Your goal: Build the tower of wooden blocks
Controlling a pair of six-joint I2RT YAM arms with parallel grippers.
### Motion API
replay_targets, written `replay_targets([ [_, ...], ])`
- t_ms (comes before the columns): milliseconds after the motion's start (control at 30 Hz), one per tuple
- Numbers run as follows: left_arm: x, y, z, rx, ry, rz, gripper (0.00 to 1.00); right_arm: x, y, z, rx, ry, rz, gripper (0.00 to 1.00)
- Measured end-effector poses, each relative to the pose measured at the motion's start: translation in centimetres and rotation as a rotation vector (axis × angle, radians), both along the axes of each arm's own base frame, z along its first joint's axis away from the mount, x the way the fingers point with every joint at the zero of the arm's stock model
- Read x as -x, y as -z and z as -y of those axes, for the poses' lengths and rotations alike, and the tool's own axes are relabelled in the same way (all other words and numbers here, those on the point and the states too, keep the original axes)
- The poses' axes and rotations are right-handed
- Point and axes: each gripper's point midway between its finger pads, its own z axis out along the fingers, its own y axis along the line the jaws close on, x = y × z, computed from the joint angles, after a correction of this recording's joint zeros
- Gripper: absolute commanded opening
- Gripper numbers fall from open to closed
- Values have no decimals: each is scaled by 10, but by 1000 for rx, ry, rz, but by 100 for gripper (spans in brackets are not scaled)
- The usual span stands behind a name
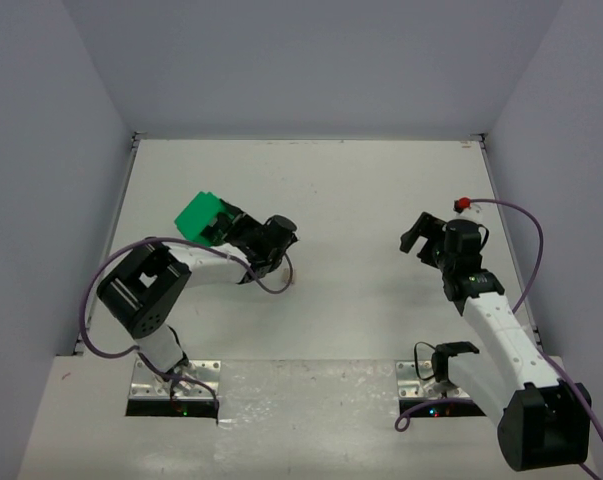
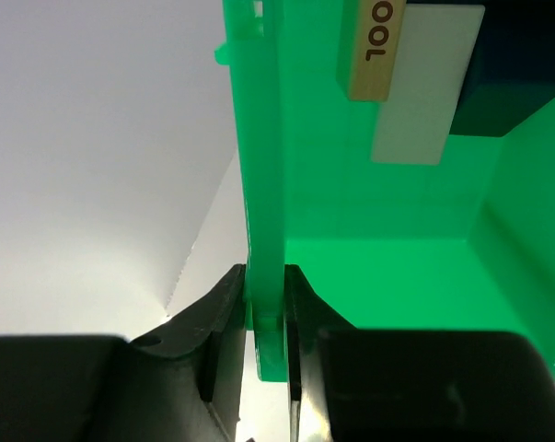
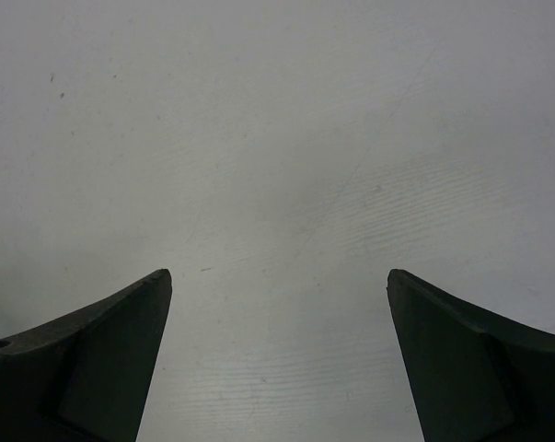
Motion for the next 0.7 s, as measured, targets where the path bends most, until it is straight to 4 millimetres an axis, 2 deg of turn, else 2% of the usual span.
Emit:
replay_targets([
  [133,11,8,22,-50,46,-8,0,0,3,1,5,6,-13,99],
  [333,25,31,63,-135,137,-41,0,1,18,1,6,5,-71,99],
  [500,28,32,73,-127,152,-19,0,4,25,1,5,7,-113,99],
  [700,28,31,81,-125,169,-19,0,3,21,-2,-5,-1,-100,99],
])
